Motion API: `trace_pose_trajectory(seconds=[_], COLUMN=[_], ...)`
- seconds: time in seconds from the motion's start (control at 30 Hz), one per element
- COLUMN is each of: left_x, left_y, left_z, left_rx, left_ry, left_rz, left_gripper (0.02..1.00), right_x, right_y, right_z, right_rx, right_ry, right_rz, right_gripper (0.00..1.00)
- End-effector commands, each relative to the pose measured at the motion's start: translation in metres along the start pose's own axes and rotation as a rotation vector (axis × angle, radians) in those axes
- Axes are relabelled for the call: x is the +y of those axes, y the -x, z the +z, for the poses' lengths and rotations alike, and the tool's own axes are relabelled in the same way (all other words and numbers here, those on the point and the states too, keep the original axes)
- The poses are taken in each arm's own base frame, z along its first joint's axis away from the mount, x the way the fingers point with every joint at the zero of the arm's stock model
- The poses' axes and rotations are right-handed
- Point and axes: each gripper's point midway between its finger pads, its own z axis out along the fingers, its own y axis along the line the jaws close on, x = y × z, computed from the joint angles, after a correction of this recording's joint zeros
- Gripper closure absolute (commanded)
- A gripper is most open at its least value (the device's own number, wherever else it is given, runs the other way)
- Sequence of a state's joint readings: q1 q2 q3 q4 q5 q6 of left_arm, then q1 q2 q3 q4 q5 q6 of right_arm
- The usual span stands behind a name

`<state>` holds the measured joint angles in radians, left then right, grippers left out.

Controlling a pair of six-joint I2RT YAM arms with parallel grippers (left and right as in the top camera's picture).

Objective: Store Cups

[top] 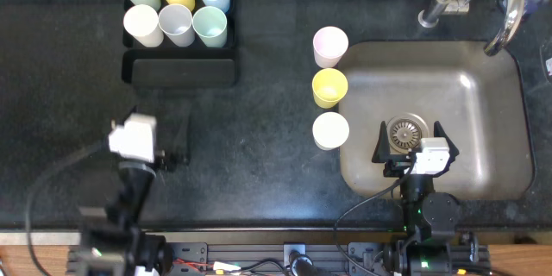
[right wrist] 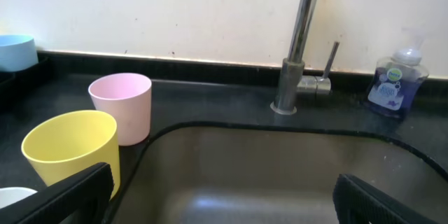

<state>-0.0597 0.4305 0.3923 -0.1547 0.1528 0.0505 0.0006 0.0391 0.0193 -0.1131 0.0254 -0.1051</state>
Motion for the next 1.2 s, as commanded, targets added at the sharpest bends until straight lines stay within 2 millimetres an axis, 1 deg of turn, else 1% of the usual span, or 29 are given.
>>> trace_pose_trajectory(seconds=[0.03,0.07,0.1,0.17,0.2,0.23,0.27,0.3,0.33,0.37,0.43,0.53,0.6,0.63,0.67,0.73,0.77,0.83,1.0,1.1,1.2], left_x=[-0.049,-0.056,-0.057,-0.063,-0.069,-0.074,-0.086,-0.098,-0.126,-0.14,-0.175,-0.211,-0.226,-0.23,-0.231,-0.231,-0.231,-0.229,-0.227,-0.225,-0.222], left_y=[0.1,0.126,0.137,0.147,0.149,0.149,0.146,0.144,0.135,0.131,0.114,0.083,0.056,0.044,0.028,0.011,0.006,-0.001,-0.007,-0.015,-0.022], left_z=[0.038,0.06,0.073,0.095,0.106,0.115,0.13,0.143,0.165,0.175,0.197,0.219,0.231,0.235,0.242,0.25,0.254,0.262,0.276,0.275,0.268], left_rx=[0.113,0.217,0.291,0.418,0.482,0.528,0.598,0.637,0.689,0.701,0.727,0.771,0.804,0.82,0.841,0.866,0.868,0.867,0.851,0.873,0.915], left_ry=[-0.359,-0.419,-0.412,-0.39,-0.375,-0.353,-0.308,-0.28,-0.238,-0.226,-0.204,-0.152,-0.099,-0.072,-0.027,0.008,0.013,0.021,0.034,0.043,0.056], left_rz=[-0.11,-0.21,-0.281,-0.358,-0.368,-0.374,-0.382,-0.366,-0.34,-0.331,-0.299,-0.295,-0.286,-0.294,-0.312,-0.333,-0.336,-0.344,-0.377,-0.377,-0.365], left_gripper=[0.02,0.02,0.02,0.02,0.02,0.018,0.02,0.018,0.018,0.02,0.018,0.018,0.018,0.018,0.018,0.018,0.018,0.018,0.018,0.018,0.018], right_x=[0.001,0.001,0.001,0.001,0.001,0.001,0.001,0.001,0.001,0.001,0.001,0.001,0.001,0.001,0.001,0.001,0.001,0.001,0.001,0.001,0.001], right_y=[0.001,0.001,0.002,0.001,0.001,0.001,0.002,0.001,0.001,0.001,0.001,0.001,0.002,0.002,0.001,0.001,0.001,0.001,0.001,0.001,0.001], right_z=[0.0,0.0,0.0,0.0,0.0,0.0,0.0,0.0,0.0,0.0,0.0,0.0,0.0,0.0,0.0,0.0,0.0,0.0,0.0,0.0,0.0], right_rx=[-0.006,-0.006,-0.007,-0.006,-0.006,-0.006,-0.007,-0.006,-0.006,-0.006,-0.006,-0.006,-0.007,-0.007,-0.006,-0.006,-0.006,-0.006,-0.006,-0.006,-0.006], right_ry=[0.007,0.007,0.007,0.007,0.007,0.007,0.007,0.007,0.007,0.007,0.007,0.007,0.007,0.007,0.007,0.007,0.007,0.007,0.007,0.007,0.007], right_rz=[0.0,0.0,0.0,0.0,0.0,0.0,0.0,0.0,0.0,0.0,0.0,0.0,0.0,0.0,0.0,0.0,0.0,0.0,0.0,0.0,0.0], right_gripper=[0.003,0.005,0.003,0.003,0.003,0.003,0.003,0.003,0.005,0.005,0.003,0.003,0.005,0.005,0.005,0.003,0.003,0.003,0.003,0.005,0.003])
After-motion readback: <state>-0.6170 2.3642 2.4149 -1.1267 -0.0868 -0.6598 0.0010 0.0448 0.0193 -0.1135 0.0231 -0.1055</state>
